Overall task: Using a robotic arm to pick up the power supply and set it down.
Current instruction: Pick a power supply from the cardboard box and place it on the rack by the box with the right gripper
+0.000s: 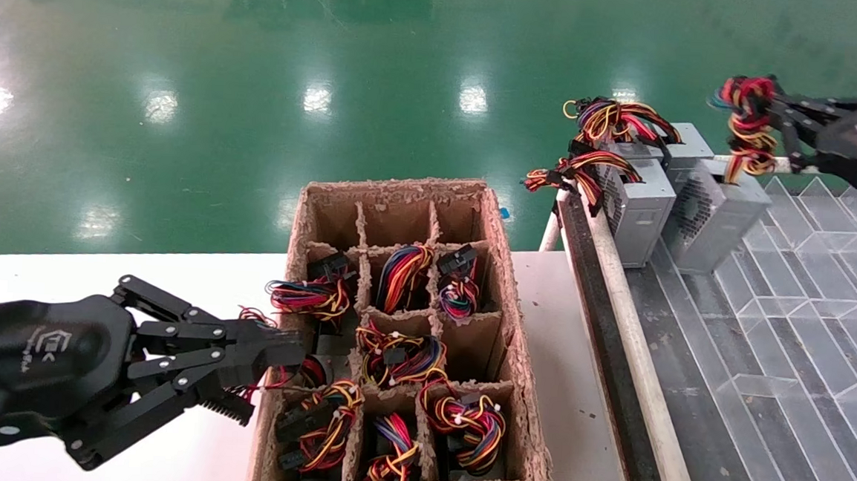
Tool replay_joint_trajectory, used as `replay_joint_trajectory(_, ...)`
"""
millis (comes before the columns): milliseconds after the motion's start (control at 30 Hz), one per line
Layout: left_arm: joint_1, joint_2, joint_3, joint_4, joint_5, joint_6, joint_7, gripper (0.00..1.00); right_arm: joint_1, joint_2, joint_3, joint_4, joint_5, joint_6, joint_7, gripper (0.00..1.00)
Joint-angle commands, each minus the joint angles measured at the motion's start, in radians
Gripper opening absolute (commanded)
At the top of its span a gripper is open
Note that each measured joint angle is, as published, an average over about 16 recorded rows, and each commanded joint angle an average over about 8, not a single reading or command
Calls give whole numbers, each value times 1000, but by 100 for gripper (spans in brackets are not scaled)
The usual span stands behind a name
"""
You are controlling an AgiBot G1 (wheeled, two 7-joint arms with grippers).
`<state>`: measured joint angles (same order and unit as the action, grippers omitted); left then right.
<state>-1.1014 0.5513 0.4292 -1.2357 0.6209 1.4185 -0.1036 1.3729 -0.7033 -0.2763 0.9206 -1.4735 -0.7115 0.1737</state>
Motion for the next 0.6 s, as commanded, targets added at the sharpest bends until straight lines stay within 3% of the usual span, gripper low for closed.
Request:
replay_joint_trajectory(33, 0, 0, 0, 0, 0, 0, 0, 0, 9, -17, -6, -1, -7, 8, 0, 0)
replay_joint_trajectory(600, 0, 0, 0, 0, 0, 0, 0, 0, -4, -126, -54, -1, -74, 92, 71, 0)
